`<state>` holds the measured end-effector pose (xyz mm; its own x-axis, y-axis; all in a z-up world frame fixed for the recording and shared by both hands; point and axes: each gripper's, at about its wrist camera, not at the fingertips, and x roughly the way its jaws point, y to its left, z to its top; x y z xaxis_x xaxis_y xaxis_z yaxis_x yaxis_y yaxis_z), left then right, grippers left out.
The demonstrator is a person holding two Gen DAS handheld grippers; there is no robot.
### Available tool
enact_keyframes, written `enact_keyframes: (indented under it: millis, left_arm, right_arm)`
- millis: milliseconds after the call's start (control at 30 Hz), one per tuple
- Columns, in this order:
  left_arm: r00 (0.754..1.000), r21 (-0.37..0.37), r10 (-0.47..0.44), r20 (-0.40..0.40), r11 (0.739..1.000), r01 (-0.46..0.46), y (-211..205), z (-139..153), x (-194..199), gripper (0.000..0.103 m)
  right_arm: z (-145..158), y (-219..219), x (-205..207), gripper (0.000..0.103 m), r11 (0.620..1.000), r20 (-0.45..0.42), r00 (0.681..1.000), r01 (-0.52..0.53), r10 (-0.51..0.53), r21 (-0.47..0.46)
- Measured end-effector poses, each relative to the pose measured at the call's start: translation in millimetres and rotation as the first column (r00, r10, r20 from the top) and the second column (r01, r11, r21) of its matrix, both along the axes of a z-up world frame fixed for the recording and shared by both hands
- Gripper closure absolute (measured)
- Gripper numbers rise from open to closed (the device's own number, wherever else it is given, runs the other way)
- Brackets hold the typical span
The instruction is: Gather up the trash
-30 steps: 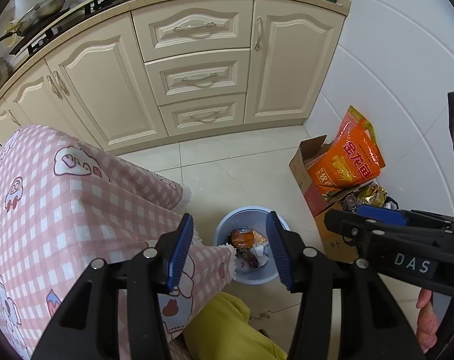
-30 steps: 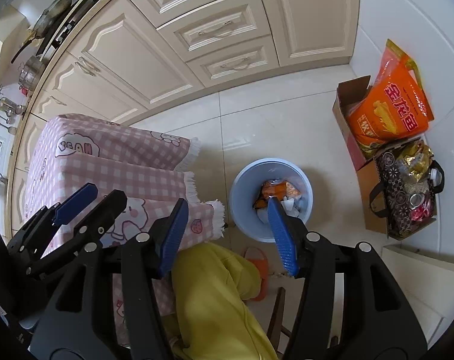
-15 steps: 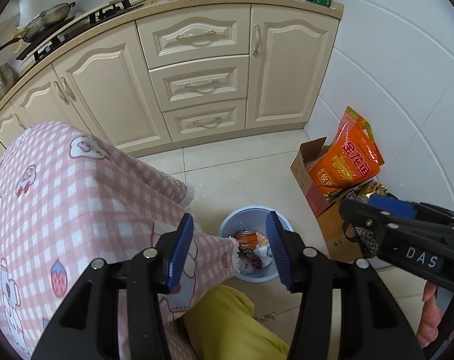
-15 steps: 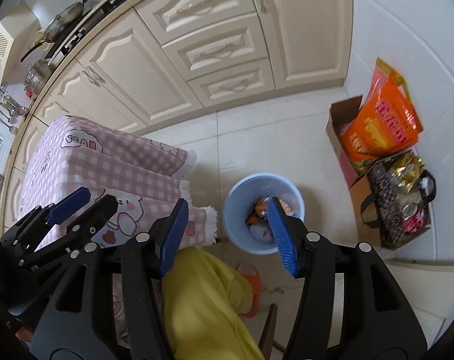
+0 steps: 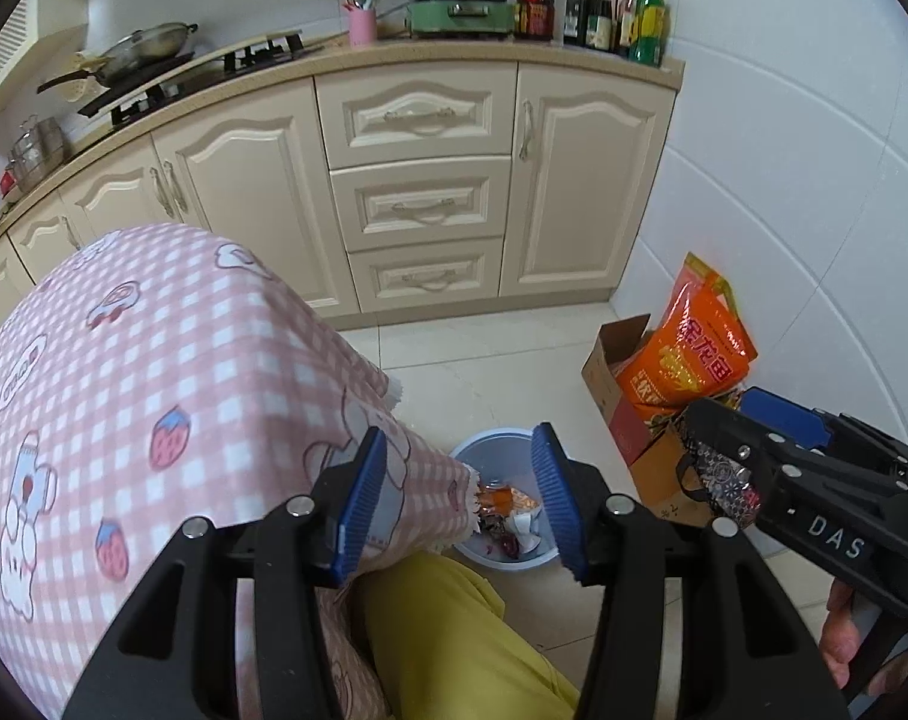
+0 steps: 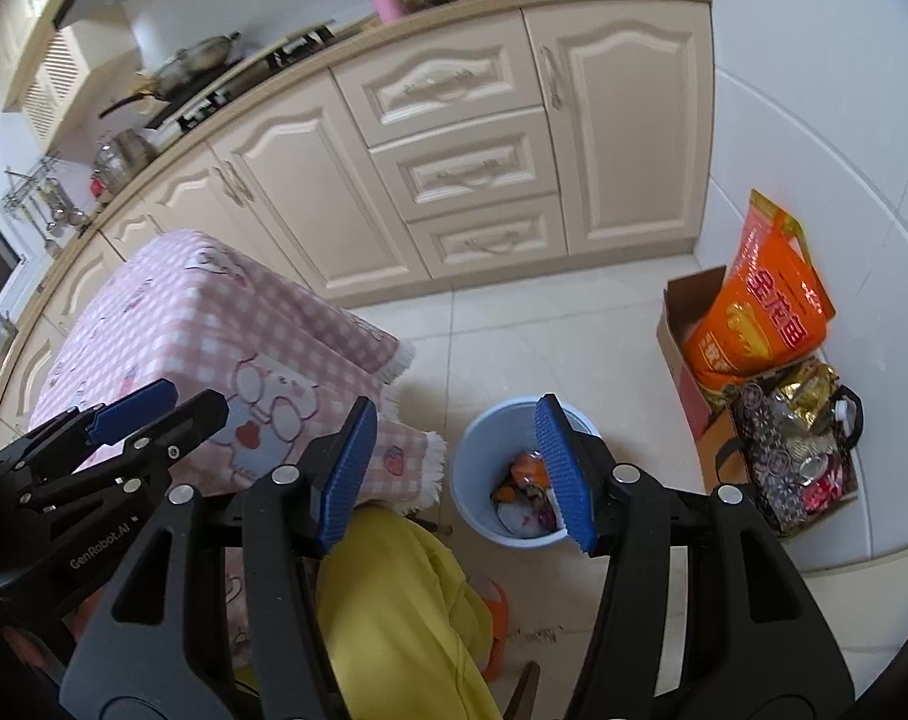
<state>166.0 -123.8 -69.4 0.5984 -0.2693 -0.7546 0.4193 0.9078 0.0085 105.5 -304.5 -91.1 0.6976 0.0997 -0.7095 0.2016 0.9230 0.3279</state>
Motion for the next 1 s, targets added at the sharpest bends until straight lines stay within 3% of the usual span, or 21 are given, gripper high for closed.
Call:
enact_keyframes:
  millis: [433,800,1000]
  left_arm:
    - [0.985,-0.065,0.086,0.147,0.995,-0.078,48,23,-62,0.053]
    - [0.950,-0.136,0.168,0.264,0.981,-0.136,78,49,-112,0.053]
    - [0.923,-0.171,0.209,0.324,0.972,-0.160,88,66,-134,0.053]
  right_arm:
    - [25,26,-48,0.047,0.996,0.199,0.979,-0.017,0.035,-0.089]
    - [52,48,-87,0.030,0.992,0.355,0.928,-0.080,0.111,-0.100]
    - [71,62,-106,0.022,0.982,0.430,0.890,-0.087,0.152,-0.166]
